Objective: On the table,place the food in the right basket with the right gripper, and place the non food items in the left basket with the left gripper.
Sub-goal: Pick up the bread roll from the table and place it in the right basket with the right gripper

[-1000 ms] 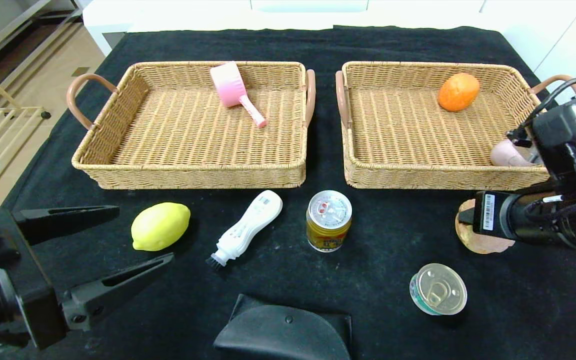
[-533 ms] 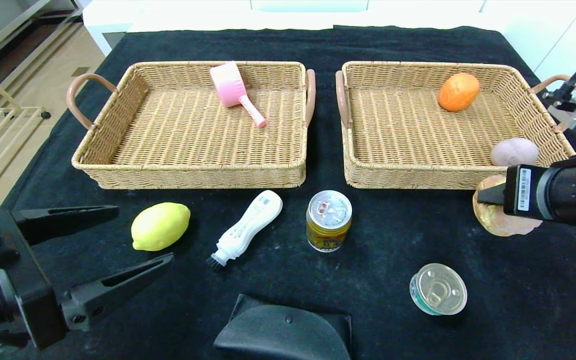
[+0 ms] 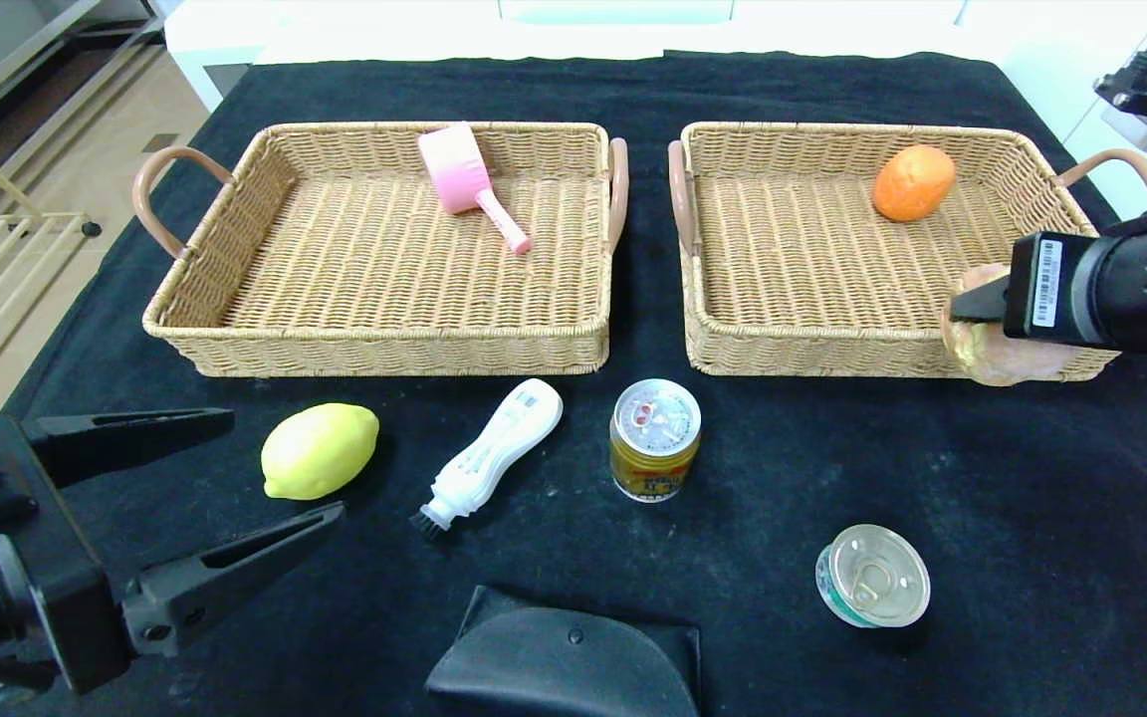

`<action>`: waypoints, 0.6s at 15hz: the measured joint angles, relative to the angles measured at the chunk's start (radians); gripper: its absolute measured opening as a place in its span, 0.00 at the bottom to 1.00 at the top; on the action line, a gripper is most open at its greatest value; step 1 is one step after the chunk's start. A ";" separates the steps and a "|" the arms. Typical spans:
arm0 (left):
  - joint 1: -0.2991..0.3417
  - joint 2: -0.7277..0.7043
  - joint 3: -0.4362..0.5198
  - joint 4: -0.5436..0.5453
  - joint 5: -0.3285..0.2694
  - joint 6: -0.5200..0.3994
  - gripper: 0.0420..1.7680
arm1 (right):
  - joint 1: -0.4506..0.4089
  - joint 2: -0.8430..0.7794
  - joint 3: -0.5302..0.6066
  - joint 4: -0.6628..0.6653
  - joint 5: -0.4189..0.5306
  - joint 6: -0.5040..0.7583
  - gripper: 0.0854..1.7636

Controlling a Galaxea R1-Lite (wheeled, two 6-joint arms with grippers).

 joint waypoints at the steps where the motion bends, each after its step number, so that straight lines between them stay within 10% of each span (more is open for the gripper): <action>1: 0.000 0.000 -0.001 0.000 0.003 0.000 0.97 | -0.001 0.018 -0.025 -0.011 0.000 -0.013 0.46; 9: 0.001 0.000 -0.003 -0.001 0.007 0.000 0.97 | -0.057 0.215 -0.205 -0.244 0.001 -0.099 0.46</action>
